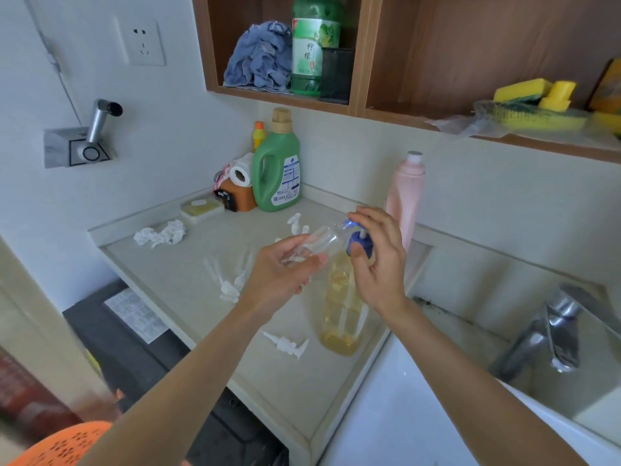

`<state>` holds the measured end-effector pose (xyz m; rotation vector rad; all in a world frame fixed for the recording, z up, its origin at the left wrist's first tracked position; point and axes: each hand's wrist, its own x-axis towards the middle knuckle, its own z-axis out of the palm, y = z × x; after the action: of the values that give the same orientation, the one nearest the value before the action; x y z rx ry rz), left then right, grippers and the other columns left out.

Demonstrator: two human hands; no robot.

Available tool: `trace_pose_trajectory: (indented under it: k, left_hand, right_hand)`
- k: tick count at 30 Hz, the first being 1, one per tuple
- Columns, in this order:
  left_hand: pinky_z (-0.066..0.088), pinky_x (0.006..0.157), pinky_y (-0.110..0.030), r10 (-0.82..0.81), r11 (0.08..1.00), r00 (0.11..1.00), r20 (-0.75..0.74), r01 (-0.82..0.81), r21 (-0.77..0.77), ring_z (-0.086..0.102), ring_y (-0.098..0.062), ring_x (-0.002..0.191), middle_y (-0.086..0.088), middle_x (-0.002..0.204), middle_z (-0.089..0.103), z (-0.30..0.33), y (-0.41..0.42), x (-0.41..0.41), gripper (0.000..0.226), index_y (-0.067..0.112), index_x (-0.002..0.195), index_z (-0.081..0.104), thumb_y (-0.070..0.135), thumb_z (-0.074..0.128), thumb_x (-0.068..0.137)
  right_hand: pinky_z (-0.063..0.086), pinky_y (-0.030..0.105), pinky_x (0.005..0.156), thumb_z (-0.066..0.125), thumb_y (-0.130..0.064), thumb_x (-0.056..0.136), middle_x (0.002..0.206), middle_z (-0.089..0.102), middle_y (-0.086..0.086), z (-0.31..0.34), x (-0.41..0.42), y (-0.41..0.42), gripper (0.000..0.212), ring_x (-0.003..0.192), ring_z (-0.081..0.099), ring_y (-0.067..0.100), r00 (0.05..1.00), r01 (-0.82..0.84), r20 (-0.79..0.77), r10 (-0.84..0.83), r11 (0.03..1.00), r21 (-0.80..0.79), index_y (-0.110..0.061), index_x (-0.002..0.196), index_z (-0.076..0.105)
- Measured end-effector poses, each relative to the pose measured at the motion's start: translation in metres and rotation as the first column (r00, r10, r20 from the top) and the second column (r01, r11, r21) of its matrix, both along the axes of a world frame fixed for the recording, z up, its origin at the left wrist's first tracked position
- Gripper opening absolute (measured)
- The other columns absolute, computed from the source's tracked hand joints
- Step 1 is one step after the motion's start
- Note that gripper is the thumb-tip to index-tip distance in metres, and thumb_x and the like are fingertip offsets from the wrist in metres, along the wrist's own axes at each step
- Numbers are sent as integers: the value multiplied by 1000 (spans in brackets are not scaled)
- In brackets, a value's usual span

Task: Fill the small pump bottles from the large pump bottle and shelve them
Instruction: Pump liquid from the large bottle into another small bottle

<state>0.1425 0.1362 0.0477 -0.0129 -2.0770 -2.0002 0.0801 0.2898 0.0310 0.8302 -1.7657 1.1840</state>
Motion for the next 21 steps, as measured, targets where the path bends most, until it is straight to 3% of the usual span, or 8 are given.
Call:
trace_pose_trajectory:
  k: [2, 3, 6, 10, 15, 18, 21]
  left_hand:
    - [39, 45, -23, -1, 1000, 1000, -10, 1, 5, 46, -10, 49, 5, 82, 68, -2, 1, 0, 27, 32, 100, 69, 14, 75, 80]
    - [38, 46, -23, 2, 1000, 1000, -11, -1, 5, 45, -11, 48, 3, 81, 68, -3, 1, -1, 26, 33, 97, 70, 15, 76, 79]
    - [36, 47, -24, -4, 1000, 1000, 15, 4, 24, 43, -14, 48, 5, 65, 63, -9, 1, -1, 24, 30, 97, 70, 16, 76, 79]
    - [36, 45, -24, -14, 1000, 1000, 13, 13, 28, 42, -19, 52, 0, 66, 58, -11, 4, 2, 24, 30, 97, 69, 13, 73, 81]
    - [40, 48, -25, -28, 1000, 1000, 10, 28, 10, 47, -13, 53, 9, 74, 64, -2, 0, 2, 29, 25, 107, 68, 12, 72, 82]
    - [40, 48, -25, -34, 999, 999, 3, 34, -5, 48, -12, 53, 8, 81, 65, 1, 0, 2, 30, 27, 108, 67, 13, 72, 82]
    - [41, 48, -25, -37, 999, 999, -13, 37, -3, 49, -11, 53, 11, 78, 65, -1, 1, 2, 29, 30, 105, 67, 14, 73, 82]
  right_hand:
    - [43, 33, 99, 38, -38, 99, 115, 58, 8, -6, -4, -1, 51, 112, 55, 26, 1000, 16, -13, -16, 1000, -15, 5, 107, 65]
    - [45, 38, 96, 40, -35, 99, 111, 60, 8, -8, -5, -1, 48, 109, 56, 26, 999, 35, -34, -36, 999, -35, 5, 104, 66]
    - [48, 43, 90, 50, -10, 84, 99, 64, 4, -14, -6, -5, 24, 101, 59, 21, 993, 97, -59, -102, 992, -79, 3, 91, 69]
    - [47, 39, 87, 48, -7, 74, 97, 68, 11, -10, -3, -6, 28, 98, 56, 19, 991, 127, -31, -129, 990, -55, 2, 90, 68]
    - [37, 24, 99, 49, -3, 73, 114, 60, 9, 3, 1, 4, 39, 111, 52, 22, 997, 62, -45, -58, 995, 74, 7, 108, 62]
    - [37, 13, 96, 49, -4, 79, 117, 56, 2, 12, 5, 4, 38, 111, 52, 21, 999, 47, 12, -47, 998, 45, 7, 114, 60]
    - [35, 10, 96, 48, -3, 81, 114, 56, 6, 10, 6, 2, 34, 110, 52, 22, 999, 34, -15, -34, 999, 15, 11, 109, 62]
